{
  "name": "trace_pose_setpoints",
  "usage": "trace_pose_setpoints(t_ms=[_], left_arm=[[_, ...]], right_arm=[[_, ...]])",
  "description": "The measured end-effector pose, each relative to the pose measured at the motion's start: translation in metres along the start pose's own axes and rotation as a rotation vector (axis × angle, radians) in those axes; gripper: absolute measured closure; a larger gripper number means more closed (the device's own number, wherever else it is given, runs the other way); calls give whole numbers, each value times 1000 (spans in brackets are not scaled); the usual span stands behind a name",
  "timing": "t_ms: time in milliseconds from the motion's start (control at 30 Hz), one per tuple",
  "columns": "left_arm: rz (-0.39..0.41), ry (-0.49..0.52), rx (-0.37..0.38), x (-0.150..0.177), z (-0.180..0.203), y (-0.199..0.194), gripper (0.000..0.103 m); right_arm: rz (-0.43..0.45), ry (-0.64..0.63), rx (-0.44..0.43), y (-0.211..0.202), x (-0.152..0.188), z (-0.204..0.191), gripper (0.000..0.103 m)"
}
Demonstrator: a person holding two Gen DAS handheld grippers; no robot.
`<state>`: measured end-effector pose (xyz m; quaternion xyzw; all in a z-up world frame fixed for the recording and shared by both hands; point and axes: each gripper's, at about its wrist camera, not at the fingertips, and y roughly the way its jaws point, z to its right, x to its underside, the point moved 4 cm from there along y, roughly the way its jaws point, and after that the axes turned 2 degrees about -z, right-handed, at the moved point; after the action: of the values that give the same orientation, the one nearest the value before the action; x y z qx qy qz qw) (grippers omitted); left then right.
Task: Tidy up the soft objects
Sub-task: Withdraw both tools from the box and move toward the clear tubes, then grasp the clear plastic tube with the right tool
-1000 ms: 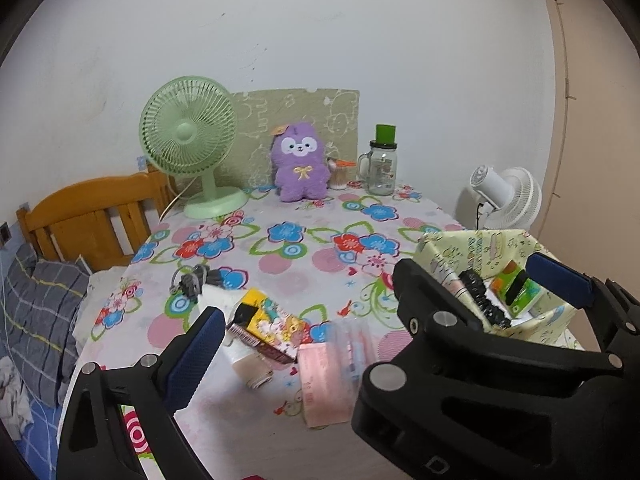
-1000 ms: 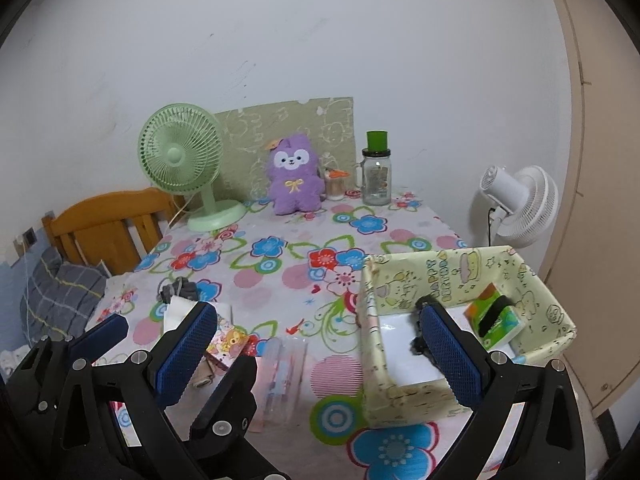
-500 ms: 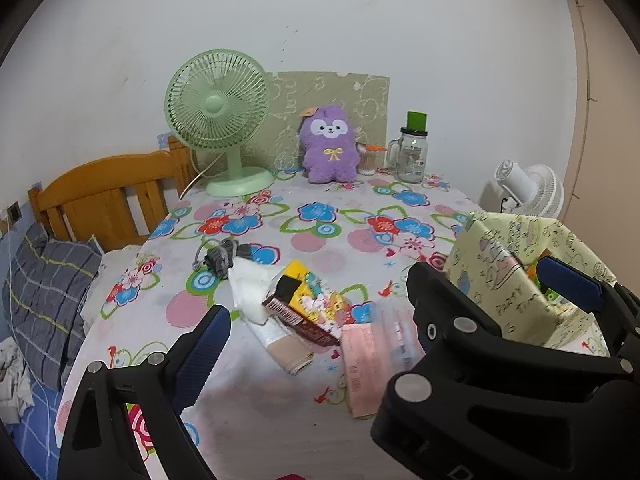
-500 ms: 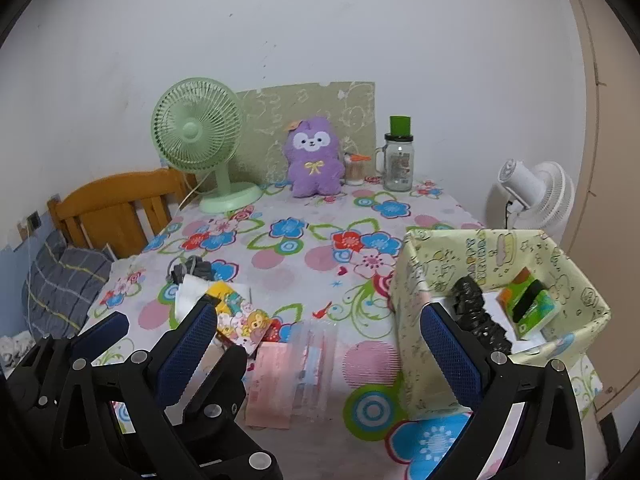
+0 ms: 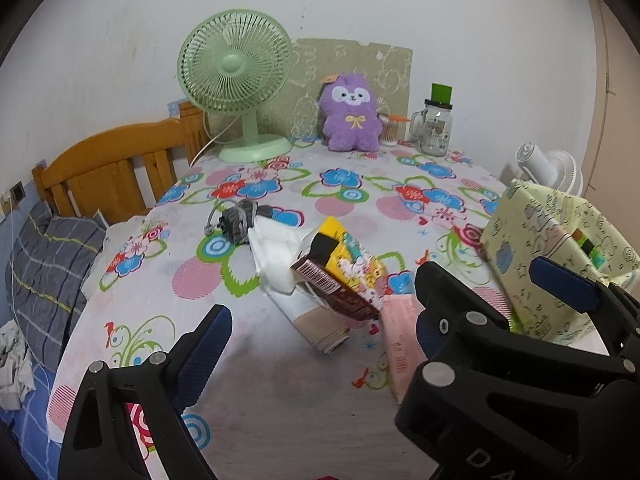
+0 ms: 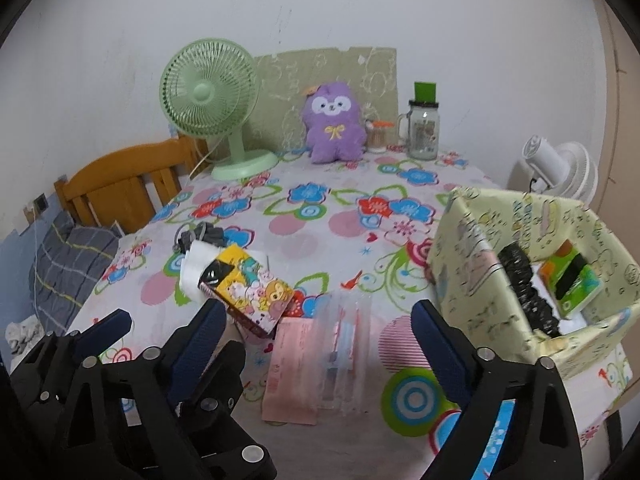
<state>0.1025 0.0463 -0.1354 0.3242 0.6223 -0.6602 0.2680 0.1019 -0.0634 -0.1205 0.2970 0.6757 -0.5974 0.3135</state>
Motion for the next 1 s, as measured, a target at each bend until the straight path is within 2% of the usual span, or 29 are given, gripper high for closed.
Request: trace_pose_setpoints(t_ms=[233, 500, 867, 1000], left_arm=[[-40, 1, 3, 6, -4, 17, 10], [-75, 5, 11, 10, -3, 31, 11], [-125, 25, 13, 16, 6, 48, 14], [-123, 30, 11, 15, 8, 49, 14]], right_arm=[[-54, -7, 1, 19, 8, -2, 17], [-105, 11, 23, 39, 14, 3, 18], [-168, 3, 26, 59, 20, 5, 34], [-186, 26, 18, 64, 21, 9, 35]])
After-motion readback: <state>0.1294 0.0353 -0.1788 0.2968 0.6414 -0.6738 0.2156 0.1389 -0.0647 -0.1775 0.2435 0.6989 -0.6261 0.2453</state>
